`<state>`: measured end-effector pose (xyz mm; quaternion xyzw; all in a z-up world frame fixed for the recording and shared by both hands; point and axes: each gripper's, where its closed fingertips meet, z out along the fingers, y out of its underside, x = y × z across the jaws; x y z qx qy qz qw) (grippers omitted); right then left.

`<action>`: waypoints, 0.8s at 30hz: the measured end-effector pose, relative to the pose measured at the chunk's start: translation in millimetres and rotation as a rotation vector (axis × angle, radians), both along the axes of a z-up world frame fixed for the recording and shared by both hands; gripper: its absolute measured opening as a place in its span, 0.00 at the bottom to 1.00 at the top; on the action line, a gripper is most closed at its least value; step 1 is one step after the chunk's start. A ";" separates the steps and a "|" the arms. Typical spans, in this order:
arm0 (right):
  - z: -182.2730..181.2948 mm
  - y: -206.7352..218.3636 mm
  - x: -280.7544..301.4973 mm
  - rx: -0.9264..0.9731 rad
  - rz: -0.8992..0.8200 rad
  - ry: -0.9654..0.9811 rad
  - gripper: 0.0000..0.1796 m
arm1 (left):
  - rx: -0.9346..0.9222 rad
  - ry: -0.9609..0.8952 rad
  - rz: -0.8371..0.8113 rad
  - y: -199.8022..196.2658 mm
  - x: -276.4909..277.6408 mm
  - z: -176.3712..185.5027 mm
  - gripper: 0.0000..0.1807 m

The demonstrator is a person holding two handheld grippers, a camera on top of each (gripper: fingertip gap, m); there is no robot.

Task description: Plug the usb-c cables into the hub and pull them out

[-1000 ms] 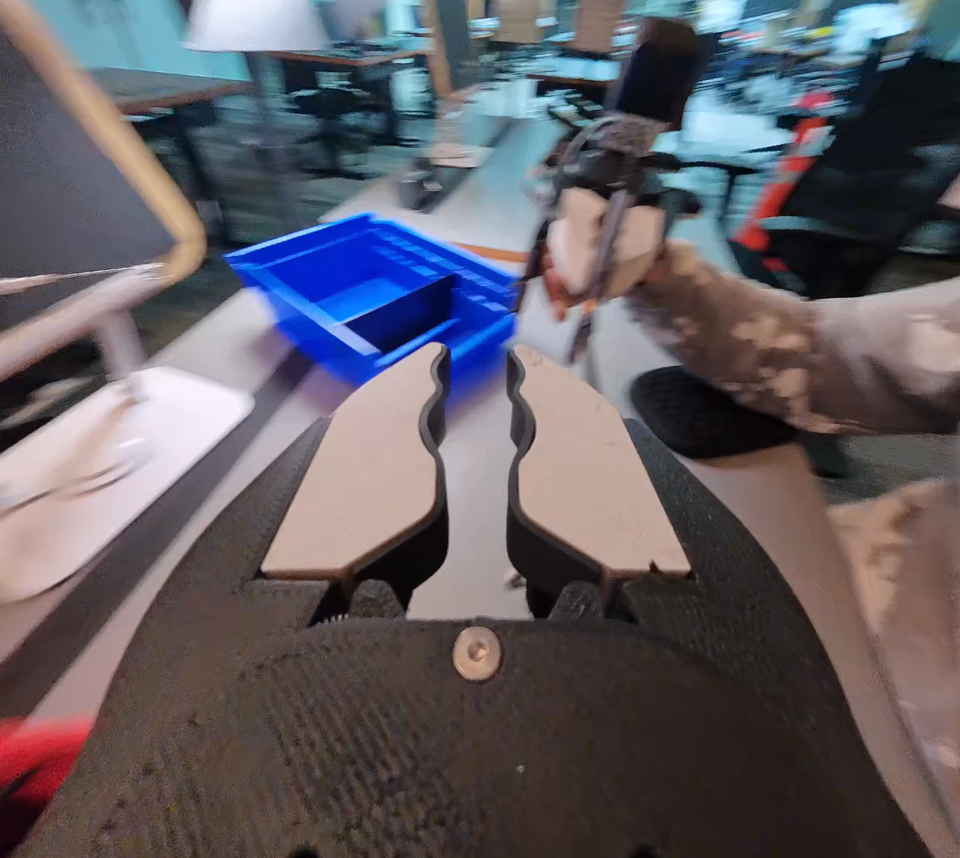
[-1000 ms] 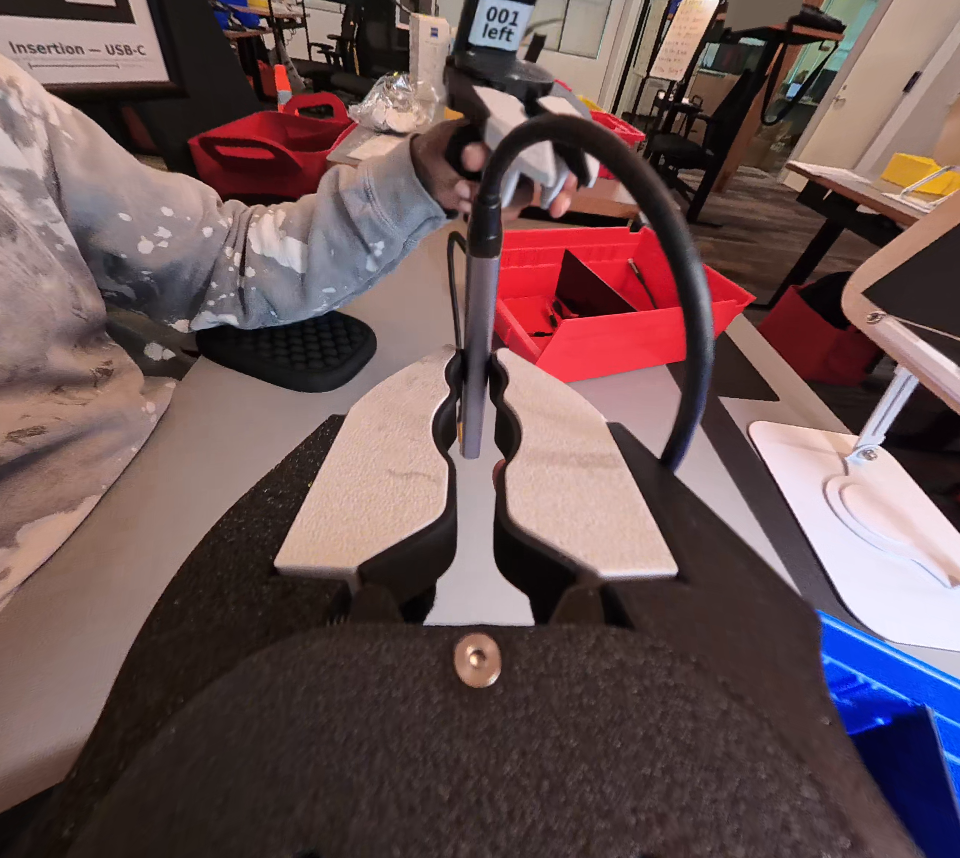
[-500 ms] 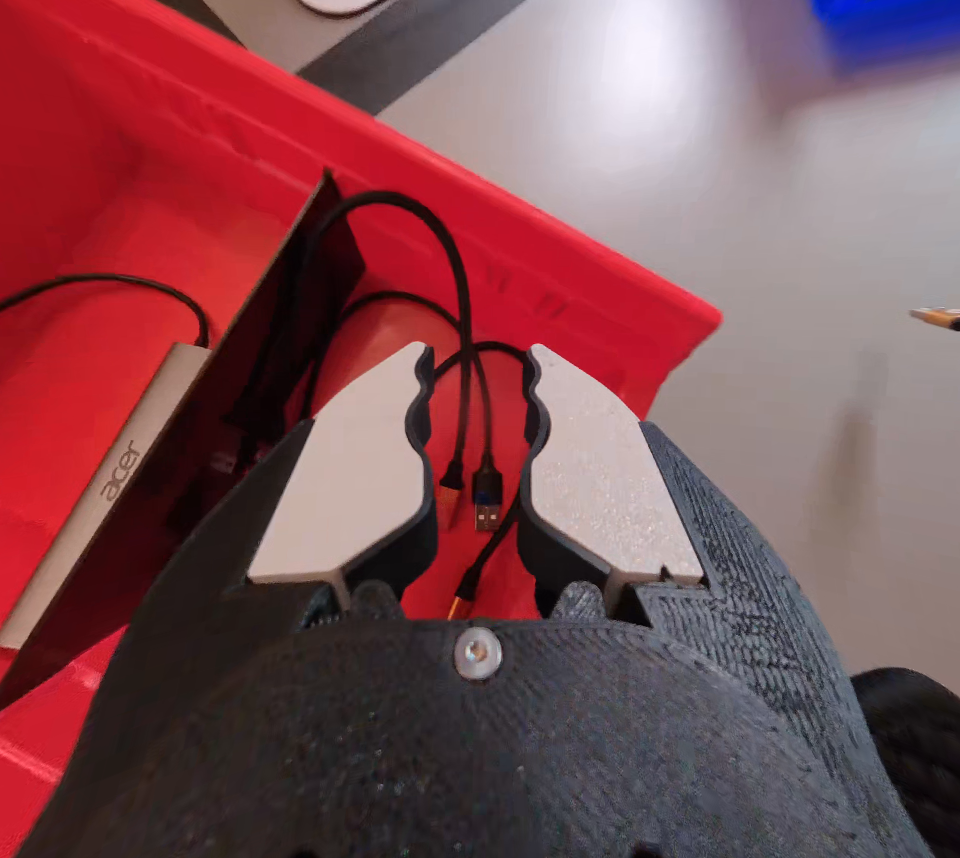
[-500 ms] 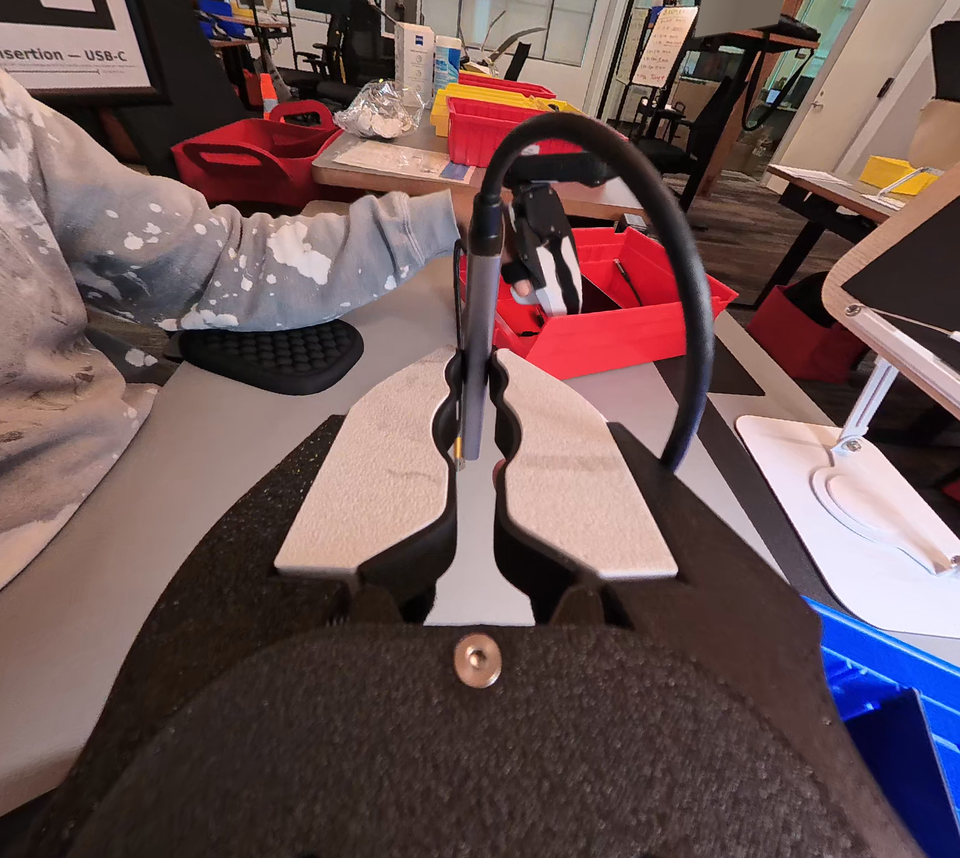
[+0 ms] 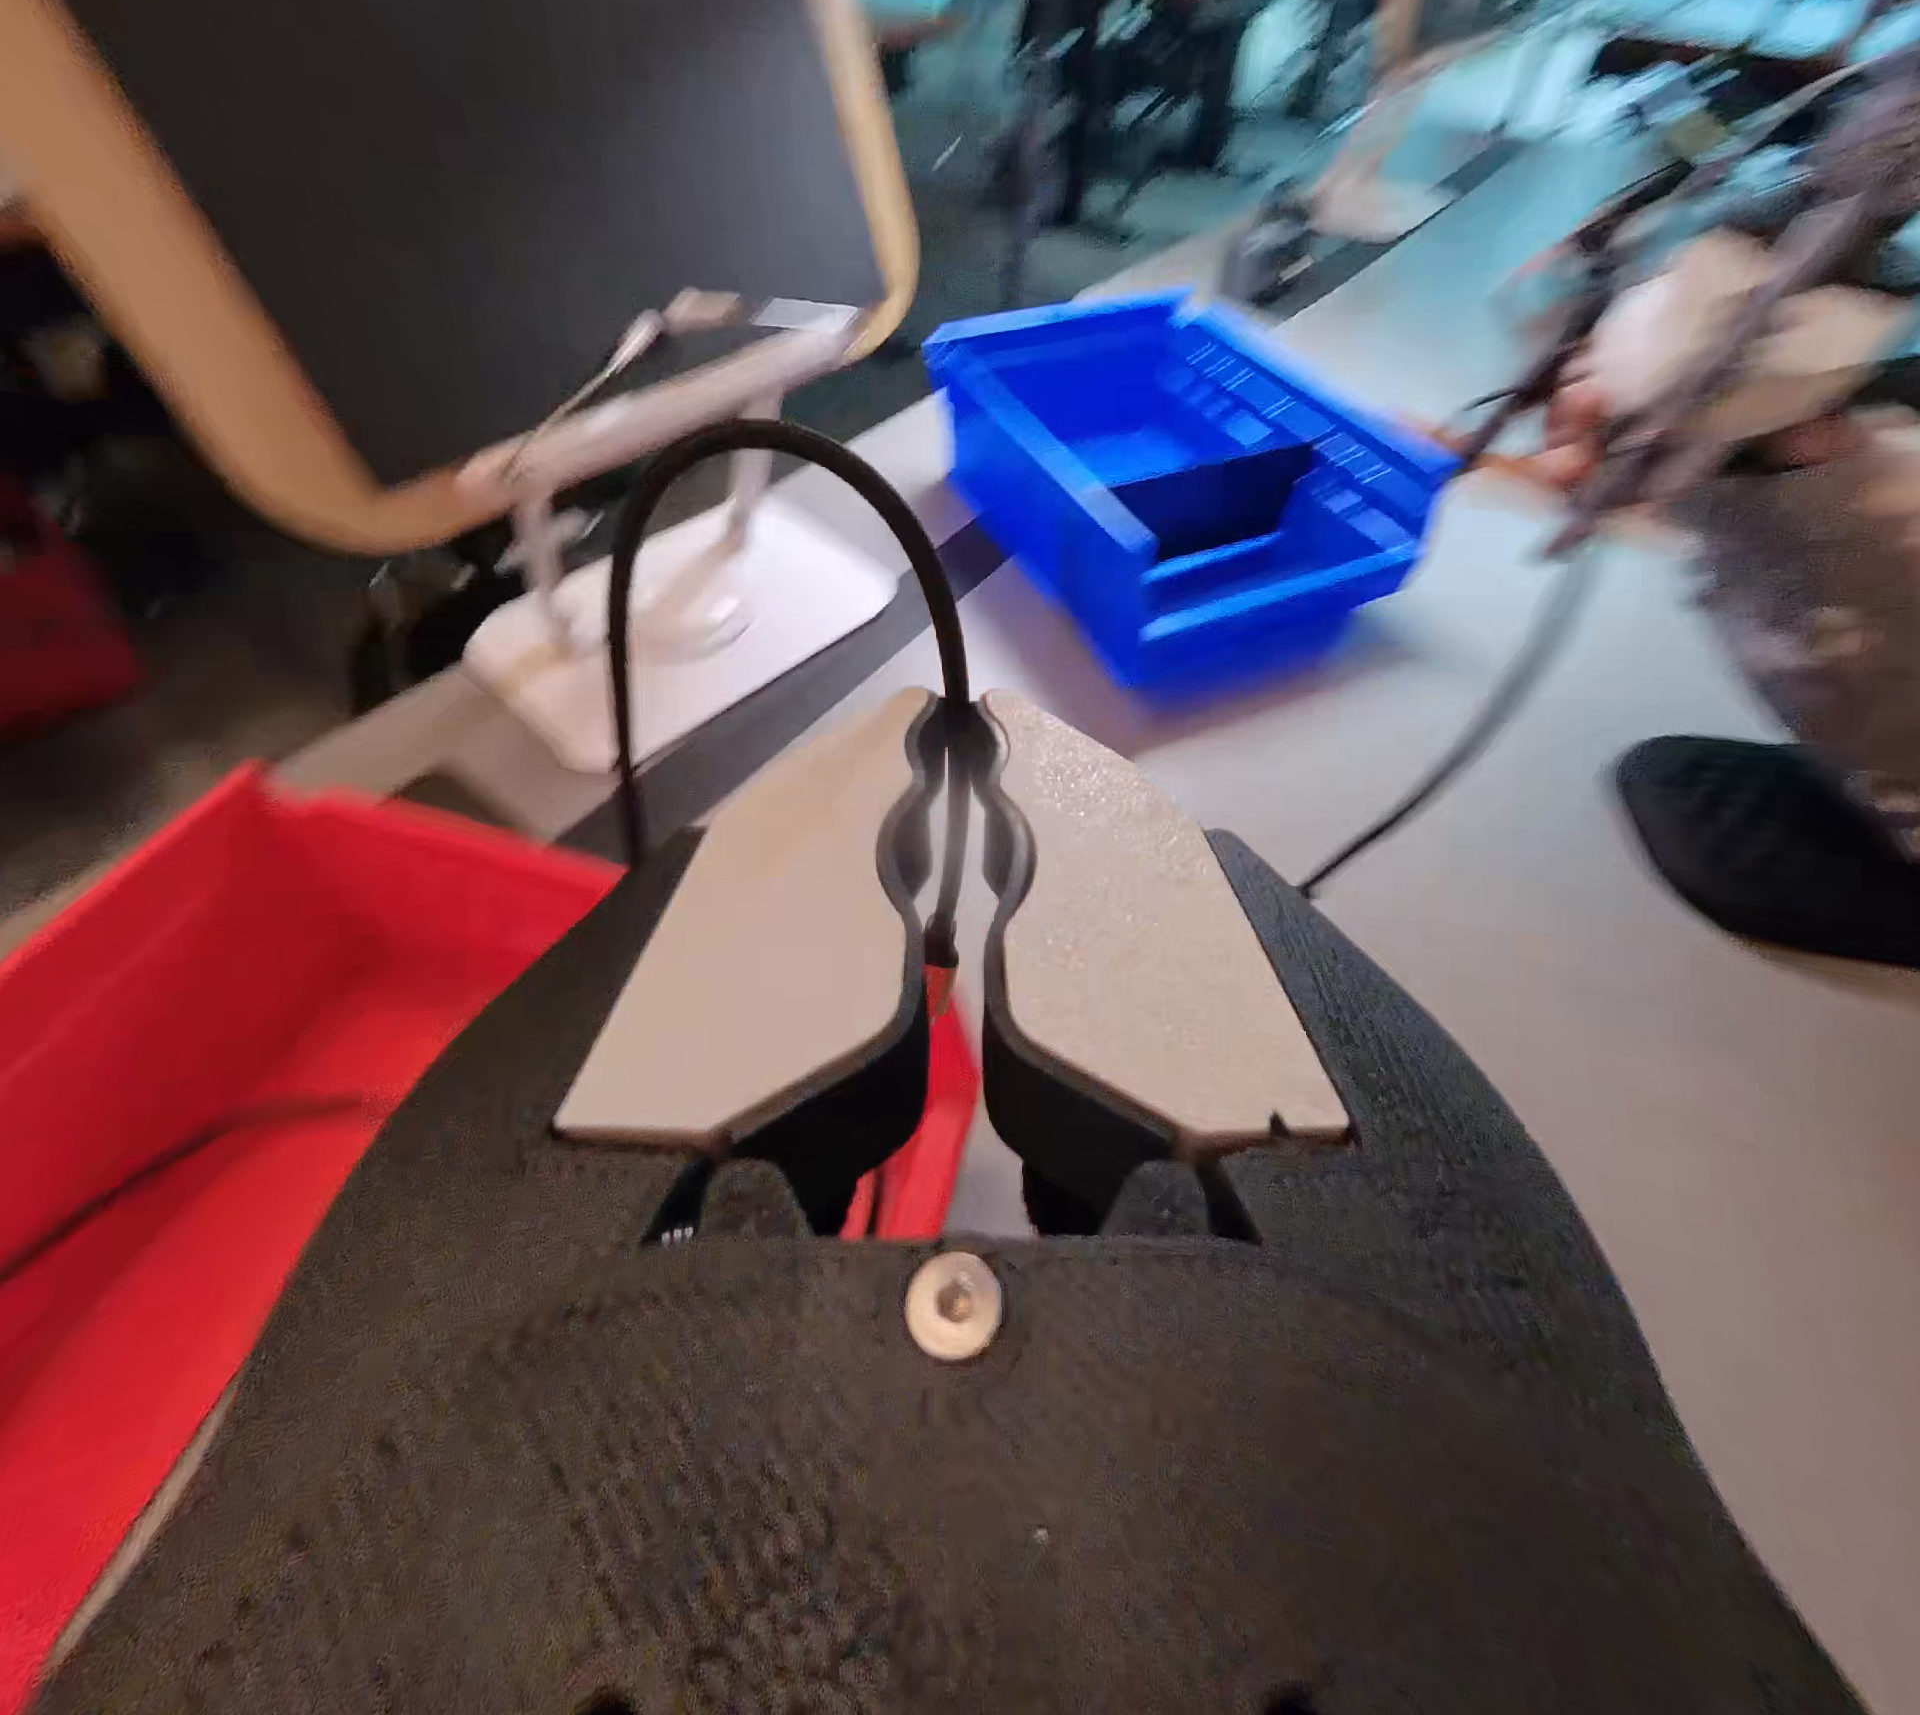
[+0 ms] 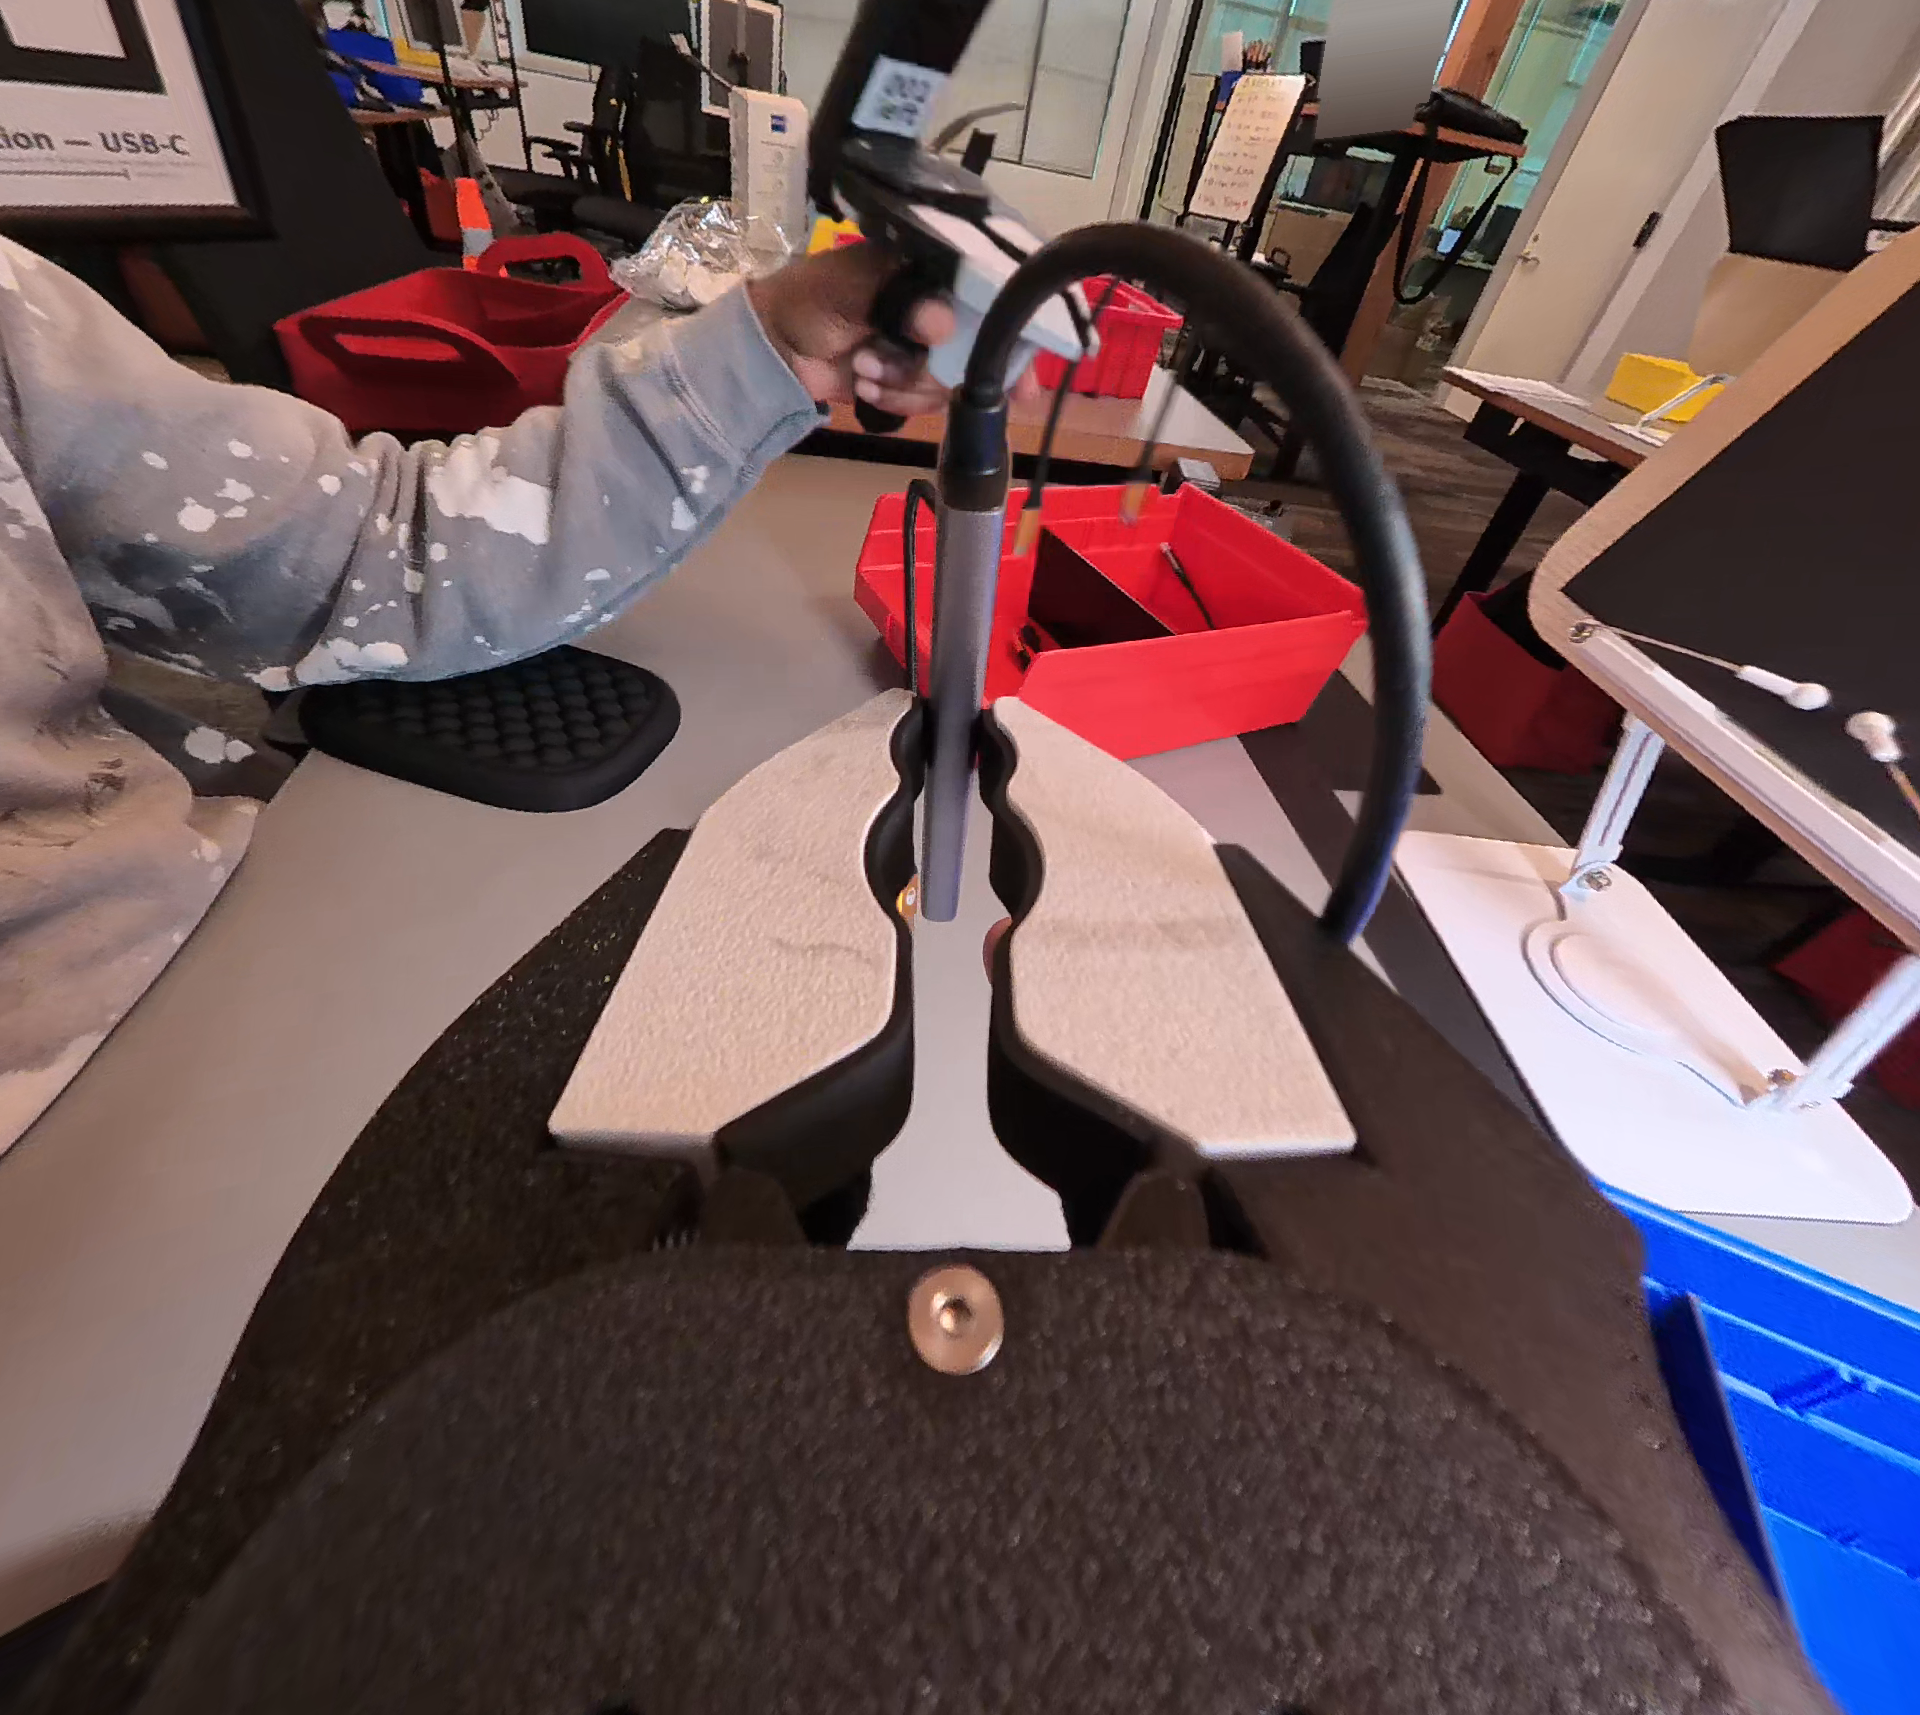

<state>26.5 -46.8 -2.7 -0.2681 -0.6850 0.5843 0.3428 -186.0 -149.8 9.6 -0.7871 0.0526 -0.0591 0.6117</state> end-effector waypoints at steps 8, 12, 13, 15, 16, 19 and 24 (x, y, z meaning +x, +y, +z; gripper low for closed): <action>36.9 35.6 32.4 -0.053 -0.085 0.123 0.05 | 0.010 -0.325 -0.539 36.0 124.9 -3.4 0.03; 48.2 51.8 46.1 -0.046 -0.142 0.163 0.05 | -0.161 -0.372 -0.531 76.0 147.3 -65.0 0.03; 49.8 55.4 48.3 -0.046 -0.156 0.169 0.05 | -0.199 -0.371 -0.514 83.4 149.4 -80.0 0.03; 51.9 60.4 51.2 -0.048 -0.173 0.177 0.05 | -0.279 -0.347 -0.470 93.3 148.2 -108.6 0.03; 52.3 61.7 51.8 -0.049 -0.176 0.180 0.05 | -0.319 -0.327 -0.447 95.8 145.4 -121.1 0.03; 52.2 63.1 51.0 -0.054 -0.177 0.181 0.05 | -0.403 -0.272 -0.377 98.0 133.8 -144.9 0.02; 44.5 65.3 43.9 -0.048 -0.197 0.150 0.05 | -0.569 -0.155 -0.285 86.0 117.9 -172.8 0.03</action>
